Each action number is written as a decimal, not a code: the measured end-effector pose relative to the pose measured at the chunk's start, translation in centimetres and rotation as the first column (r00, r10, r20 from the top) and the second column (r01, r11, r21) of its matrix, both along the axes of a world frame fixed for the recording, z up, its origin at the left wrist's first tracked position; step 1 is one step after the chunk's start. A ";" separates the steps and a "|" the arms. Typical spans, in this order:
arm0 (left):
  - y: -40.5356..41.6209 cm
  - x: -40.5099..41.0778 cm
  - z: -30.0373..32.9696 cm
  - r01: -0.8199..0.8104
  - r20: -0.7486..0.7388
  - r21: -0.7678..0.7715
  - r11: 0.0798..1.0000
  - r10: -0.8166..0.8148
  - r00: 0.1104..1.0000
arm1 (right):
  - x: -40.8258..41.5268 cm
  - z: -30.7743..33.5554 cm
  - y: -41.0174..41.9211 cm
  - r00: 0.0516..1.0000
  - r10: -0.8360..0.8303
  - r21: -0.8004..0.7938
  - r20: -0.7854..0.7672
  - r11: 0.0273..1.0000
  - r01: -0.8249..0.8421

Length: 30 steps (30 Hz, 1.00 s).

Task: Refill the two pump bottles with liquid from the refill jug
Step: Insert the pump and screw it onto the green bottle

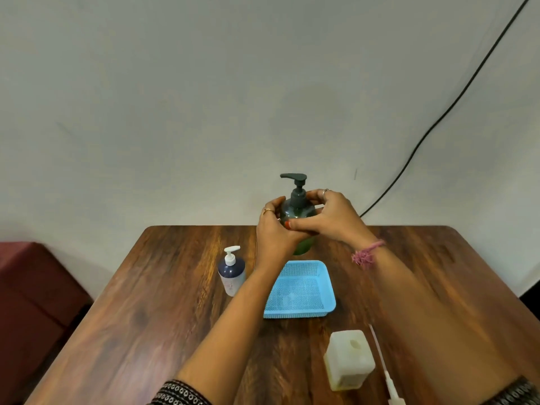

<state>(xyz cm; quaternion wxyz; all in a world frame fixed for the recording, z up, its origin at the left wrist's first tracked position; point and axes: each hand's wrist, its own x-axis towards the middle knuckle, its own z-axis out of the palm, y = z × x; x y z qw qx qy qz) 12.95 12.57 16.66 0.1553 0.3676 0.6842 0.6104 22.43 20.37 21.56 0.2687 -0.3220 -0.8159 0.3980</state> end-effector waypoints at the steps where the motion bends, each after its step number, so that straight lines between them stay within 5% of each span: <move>1: -0.7 -0.7 -0.6 0.033 -0.005 -0.047 0.998 -0.033 0.999 | -0.4 -0.6 -0.3 1.000 -0.001 0.003 0.019 1.000 0.001; 8: -8.0 -6.2 -5.8 0.076 -0.016 -0.252 0.965 -0.083 0.996 | -3.3 -7.1 -0.4 0.988 -0.011 -0.060 0.154 0.998 0.020; 15: -13.3 -11.3 -10.6 -0.006 0.096 -0.287 0.958 0.035 0.995 | -5.8 -14.2 -1.2 0.974 -0.076 -0.187 0.215 0.975 0.118; 30: -14.9 -15.3 -13.7 0.071 0.182 -0.358 0.931 -0.005 0.983 | -7.3 -20.7 -2.6 0.965 -0.133 -0.309 0.227 0.930 0.201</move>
